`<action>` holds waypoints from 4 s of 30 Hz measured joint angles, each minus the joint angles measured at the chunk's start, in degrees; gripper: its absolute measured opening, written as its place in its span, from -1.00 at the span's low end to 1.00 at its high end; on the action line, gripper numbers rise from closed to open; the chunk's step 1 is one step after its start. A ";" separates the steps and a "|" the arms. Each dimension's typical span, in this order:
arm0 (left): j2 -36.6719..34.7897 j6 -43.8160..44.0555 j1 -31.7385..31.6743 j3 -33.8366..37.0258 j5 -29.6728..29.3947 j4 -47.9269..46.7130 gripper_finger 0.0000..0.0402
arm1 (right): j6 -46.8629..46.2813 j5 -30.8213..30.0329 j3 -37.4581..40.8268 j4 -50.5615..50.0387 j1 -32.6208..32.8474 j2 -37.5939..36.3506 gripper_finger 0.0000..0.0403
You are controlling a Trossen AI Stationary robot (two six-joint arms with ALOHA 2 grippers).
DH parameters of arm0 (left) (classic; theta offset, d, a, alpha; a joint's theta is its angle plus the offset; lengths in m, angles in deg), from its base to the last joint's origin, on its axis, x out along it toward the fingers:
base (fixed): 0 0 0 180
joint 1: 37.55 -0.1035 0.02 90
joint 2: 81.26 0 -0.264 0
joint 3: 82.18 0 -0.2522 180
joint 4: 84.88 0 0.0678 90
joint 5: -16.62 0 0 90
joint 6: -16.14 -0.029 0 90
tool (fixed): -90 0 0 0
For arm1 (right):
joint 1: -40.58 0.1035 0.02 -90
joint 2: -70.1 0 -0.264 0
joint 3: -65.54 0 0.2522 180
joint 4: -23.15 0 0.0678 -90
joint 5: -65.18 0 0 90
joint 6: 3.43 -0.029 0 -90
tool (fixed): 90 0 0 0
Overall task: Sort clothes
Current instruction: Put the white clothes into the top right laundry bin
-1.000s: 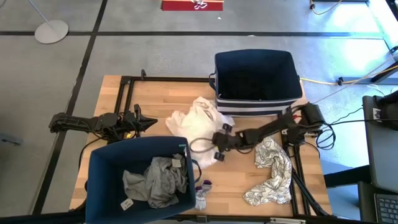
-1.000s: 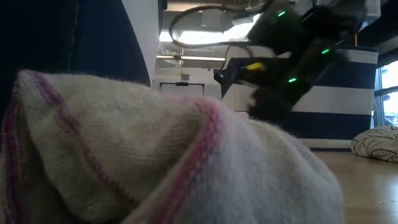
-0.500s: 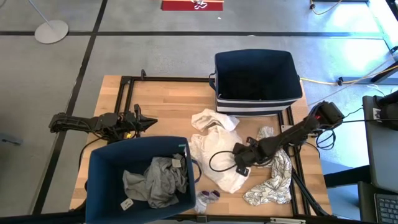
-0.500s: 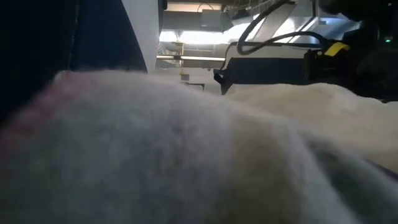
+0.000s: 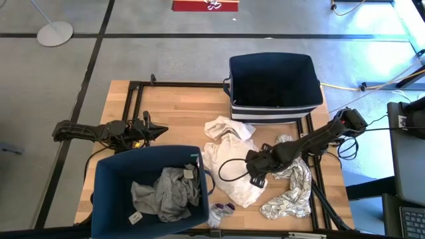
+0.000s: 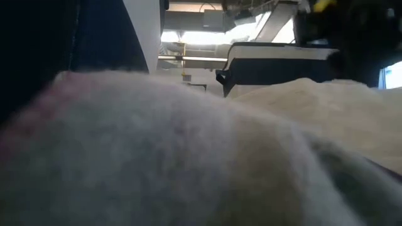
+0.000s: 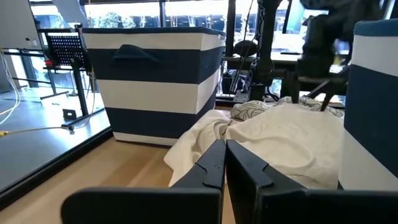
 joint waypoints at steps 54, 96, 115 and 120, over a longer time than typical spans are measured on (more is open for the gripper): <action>0.04 0.21 -0.01 -0.02 0.00 -0.02 -0.99 | 10.58 -11.45 10.52 26.96 -6.33 13.28 -0.81; 0.04 0.19 0.00 -0.02 0.00 0.33 -0.99 | 69.45 -45.78 -10.76 54.03 -1.60 -13.17 -0.82; 0.02 1.14 0.00 0.00 0.00 0.37 -0.99 | 70.94 -2.80 -13.36 84.97 -13.04 -3.18 -0.82; 0.03 1.13 0.00 0.00 0.00 0.26 -0.99 | 68.93 4.36 -19.36 85.01 -13.23 4.17 -0.82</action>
